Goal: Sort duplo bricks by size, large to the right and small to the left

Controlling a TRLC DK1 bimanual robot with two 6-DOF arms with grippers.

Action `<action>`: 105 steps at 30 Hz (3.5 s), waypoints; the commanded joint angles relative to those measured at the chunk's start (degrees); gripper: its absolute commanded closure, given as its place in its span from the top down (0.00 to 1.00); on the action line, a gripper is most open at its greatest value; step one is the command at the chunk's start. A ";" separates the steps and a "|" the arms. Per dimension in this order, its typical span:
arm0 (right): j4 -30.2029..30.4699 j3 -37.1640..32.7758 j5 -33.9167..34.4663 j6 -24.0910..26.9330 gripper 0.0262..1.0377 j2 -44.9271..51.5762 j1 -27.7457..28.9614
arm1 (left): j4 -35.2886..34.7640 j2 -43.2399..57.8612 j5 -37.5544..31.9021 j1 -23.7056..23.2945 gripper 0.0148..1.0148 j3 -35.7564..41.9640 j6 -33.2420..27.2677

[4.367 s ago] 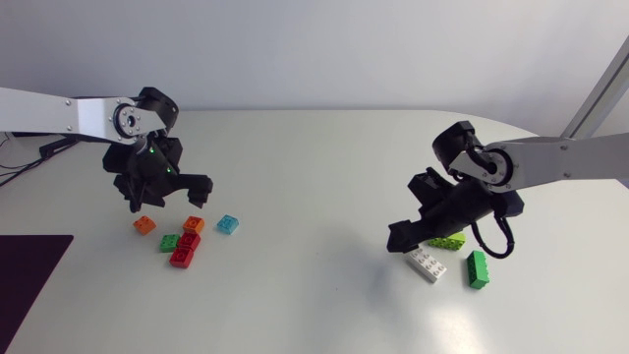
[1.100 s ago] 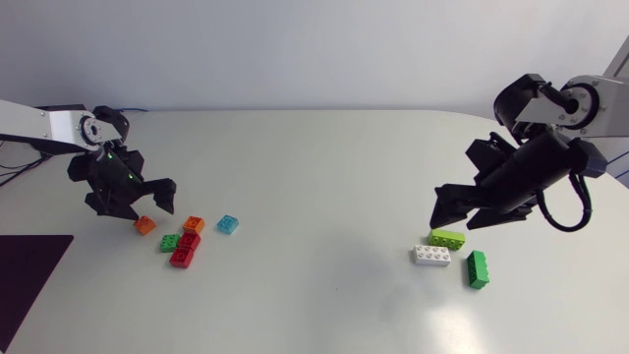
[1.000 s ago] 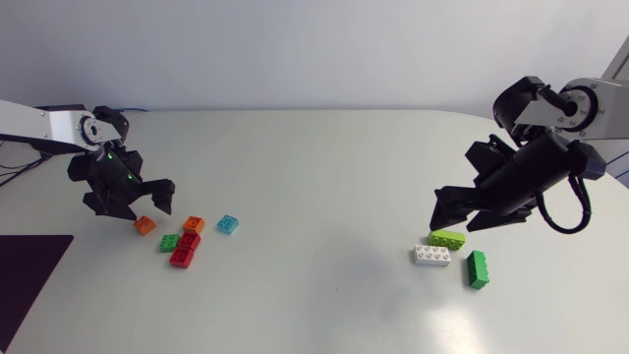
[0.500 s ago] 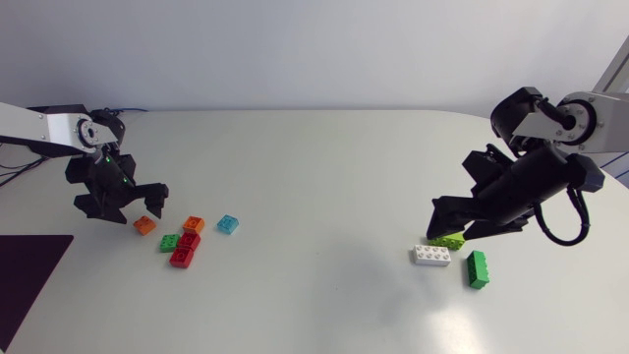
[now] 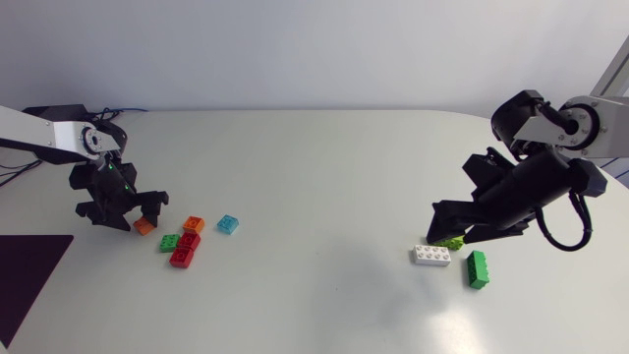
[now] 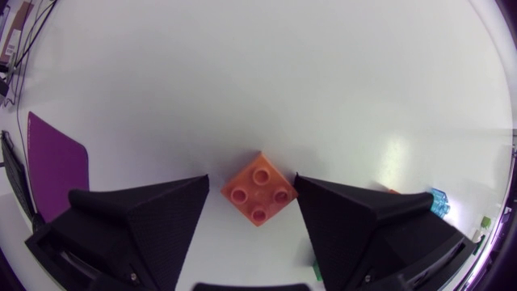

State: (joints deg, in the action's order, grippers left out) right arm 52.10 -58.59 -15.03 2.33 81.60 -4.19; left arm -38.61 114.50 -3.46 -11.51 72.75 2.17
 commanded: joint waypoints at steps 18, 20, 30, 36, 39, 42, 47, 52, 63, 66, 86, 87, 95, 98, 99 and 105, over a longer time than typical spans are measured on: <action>-2.79 4.10 -0.27 -1.36 0.95 -0.57 -1.88 | 1.87 -3.76 0.48 10.01 0.27 -3.76 0.29; -2.79 4.18 -0.27 -1.36 0.95 -0.48 -1.88 | 1.87 -3.93 0.48 11.86 0.27 -4.11 0.37; -2.70 4.18 -0.27 -1.36 0.95 -0.83 -1.88 | 1.08 -3.23 0.48 14.76 0.57 -3.93 0.29; -2.79 4.01 -0.27 -1.36 0.95 -0.83 -1.88 | 0.91 -4.19 0.48 14.14 0.95 -3.84 0.37; -2.70 3.83 -0.27 -1.36 0.95 -0.92 -1.88 | 0.99 -5.51 0.48 14.41 0.96 -3.58 0.64; -2.70 3.66 -0.27 -1.36 0.95 -1.01 -1.88 | 0.91 -7.45 0.48 14.94 0.96 -3.49 0.73; -2.79 2.78 -0.27 -1.45 0.95 -1.27 -1.88 | 0.99 -10.44 0.48 15.02 0.96 -3.41 0.73; -2.35 -2.23 0.00 -3.38 0.95 -0.92 -0.82 | 1.34 -13.42 -2.25 15.46 0.96 -1.56 1.43; 4.68 -15.06 4.39 -7.16 0.95 -6.46 0.49 | 1.34 -30.83 -14.38 18.98 0.96 -2.09 2.13; 5.82 -15.59 6.68 -7.34 0.95 -9.80 0.05 | 1.34 -37.24 -17.37 19.33 0.96 -3.58 2.13; 13.12 -9.00 11.60 -8.39 0.95 -37.75 -0.21 | -3.05 -84.97 -22.20 18.19 0.96 -18.79 -1.82; 13.47 -8.74 11.51 -8.39 0.95 -39.15 0.05 | -3.58 -87.25 -22.20 17.22 0.96 -19.40 -2.09; 15.23 -2.94 11.42 -7.69 0.95 -52.95 1.20 | -7.00 -105.01 -19.65 8.08 0.96 -23.71 -5.25; 16.02 -0.39 10.72 -7.07 0.95 -58.66 1.99 | -8.24 -109.66 -15.70 6.06 0.96 -25.73 -6.04; 16.19 0.49 10.63 -6.72 0.95 -60.77 2.16 | -8.59 -111.16 -14.38 5.62 0.96 -26.52 -6.22; 15.93 6.73 10.72 -4.61 0.95 -71.32 2.52 | -8.85 -115.20 -10.60 4.83 0.96 -31.53 -7.71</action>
State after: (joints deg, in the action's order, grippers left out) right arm 67.57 -54.06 -4.43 -3.38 12.82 -2.17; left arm -47.59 0.49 -14.81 -6.28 43.20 -4.34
